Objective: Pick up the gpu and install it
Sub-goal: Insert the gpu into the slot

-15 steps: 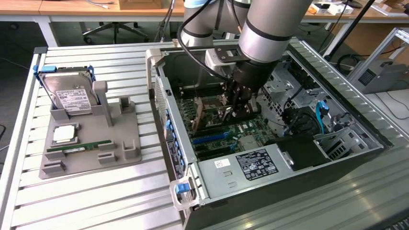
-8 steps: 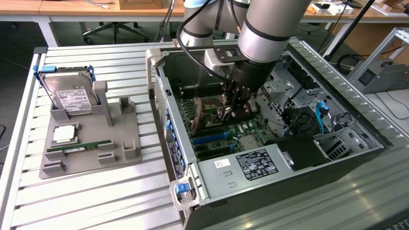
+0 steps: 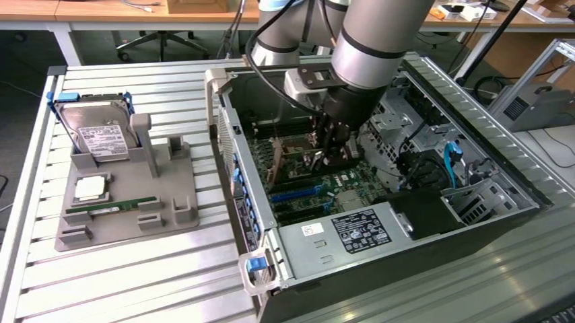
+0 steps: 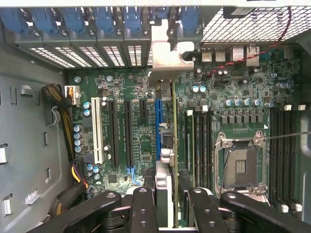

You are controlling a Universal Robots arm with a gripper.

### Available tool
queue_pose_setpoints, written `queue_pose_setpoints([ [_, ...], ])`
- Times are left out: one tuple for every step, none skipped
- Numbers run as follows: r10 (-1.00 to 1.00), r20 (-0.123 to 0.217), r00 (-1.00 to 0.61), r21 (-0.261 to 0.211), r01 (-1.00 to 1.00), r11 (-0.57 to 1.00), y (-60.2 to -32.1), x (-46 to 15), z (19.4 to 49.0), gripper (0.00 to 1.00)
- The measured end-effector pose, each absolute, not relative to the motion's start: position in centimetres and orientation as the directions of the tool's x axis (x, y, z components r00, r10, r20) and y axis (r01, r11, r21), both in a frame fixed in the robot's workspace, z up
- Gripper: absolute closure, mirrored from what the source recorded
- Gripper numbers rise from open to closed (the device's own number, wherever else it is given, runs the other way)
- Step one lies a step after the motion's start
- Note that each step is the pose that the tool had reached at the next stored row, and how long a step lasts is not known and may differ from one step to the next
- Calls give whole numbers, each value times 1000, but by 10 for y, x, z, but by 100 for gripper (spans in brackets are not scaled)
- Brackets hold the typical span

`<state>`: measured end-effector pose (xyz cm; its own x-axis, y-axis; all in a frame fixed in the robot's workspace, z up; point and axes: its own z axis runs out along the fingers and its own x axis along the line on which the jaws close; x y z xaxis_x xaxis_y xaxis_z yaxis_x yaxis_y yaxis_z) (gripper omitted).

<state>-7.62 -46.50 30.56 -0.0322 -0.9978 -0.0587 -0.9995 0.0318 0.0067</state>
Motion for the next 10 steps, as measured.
queue_pose_setpoints([
  [-998, -59, -32, 7, -999, 32, -465, -76, 306, 70],
  [-998, -59, -32, 7, -999, 32, -465, -77, 305, 70],
  [-998, -59, -32, 7, -999, 32, -465, -77, 305, 70],
  [-998, -59, -32, 7, -999, 32, -465, -77, 305, 70],
  [-998, -59, -32, 7, -999, 32, -465, -78, 305, 70],
  [-998, -59, -32, 7, -999, 32, -465, -79, 305, 70],
  [-998, -59, -32, 7, -999, 32, -465, -80, 305, 70],
  [-998, -58, -32, 7, -999, 32, -465, -81, 304, 70],
  [-998, -58, -32, 7, -999, 32, -465, -83, 303, 70],
  [-998, -58, -32, 7, -999, 32, -465, -85, 303, 70],
])
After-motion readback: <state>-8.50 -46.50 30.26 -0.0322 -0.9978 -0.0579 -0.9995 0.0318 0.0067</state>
